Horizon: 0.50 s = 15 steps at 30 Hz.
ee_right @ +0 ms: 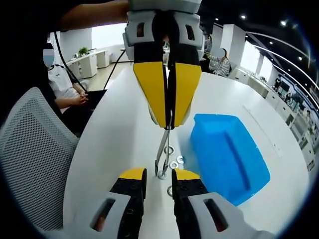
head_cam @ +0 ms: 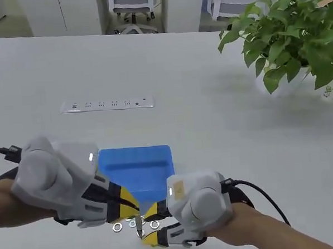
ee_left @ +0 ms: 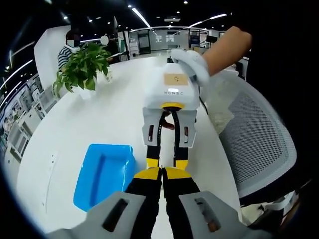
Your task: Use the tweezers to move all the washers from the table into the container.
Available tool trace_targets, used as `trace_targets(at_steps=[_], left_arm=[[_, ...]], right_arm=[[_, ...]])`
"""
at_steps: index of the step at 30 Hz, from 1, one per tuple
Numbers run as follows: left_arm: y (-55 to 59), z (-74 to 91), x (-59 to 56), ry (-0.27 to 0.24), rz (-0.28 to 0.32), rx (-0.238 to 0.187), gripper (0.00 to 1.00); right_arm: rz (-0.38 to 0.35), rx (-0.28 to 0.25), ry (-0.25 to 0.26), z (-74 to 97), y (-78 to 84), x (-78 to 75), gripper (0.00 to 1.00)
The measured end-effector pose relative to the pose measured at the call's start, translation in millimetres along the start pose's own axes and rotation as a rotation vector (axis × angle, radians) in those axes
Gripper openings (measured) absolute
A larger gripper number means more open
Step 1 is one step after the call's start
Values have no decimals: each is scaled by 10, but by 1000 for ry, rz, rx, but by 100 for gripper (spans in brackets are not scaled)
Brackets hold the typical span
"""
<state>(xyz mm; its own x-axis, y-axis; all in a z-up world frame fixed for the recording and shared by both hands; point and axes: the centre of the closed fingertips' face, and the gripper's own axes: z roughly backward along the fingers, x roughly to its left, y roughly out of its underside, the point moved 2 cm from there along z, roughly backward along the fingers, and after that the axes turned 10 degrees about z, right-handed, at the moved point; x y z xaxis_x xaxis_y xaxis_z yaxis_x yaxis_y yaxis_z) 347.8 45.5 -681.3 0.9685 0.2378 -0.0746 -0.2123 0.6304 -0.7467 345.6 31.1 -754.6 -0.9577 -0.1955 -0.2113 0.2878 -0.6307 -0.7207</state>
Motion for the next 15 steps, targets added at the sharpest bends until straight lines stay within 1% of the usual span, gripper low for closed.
trace_targets(at_steps=[2, 7, 10, 15], left_arm=[[6, 3, 10, -1, 8, 0, 5], [11, -3, 13, 4, 22, -2, 5], [8, -13, 17, 6, 27, -3, 5], [1, -42, 2, 15, 29, -7, 5]], right_arm=[[-1, -6, 2, -9, -26, -20, 21], [-7, 0, -4, -48, -36, -34, 19], [-5, 23, -6, -68, -1, -29, 16], [-7, 27, -9, -76, -3, -23, 14]])
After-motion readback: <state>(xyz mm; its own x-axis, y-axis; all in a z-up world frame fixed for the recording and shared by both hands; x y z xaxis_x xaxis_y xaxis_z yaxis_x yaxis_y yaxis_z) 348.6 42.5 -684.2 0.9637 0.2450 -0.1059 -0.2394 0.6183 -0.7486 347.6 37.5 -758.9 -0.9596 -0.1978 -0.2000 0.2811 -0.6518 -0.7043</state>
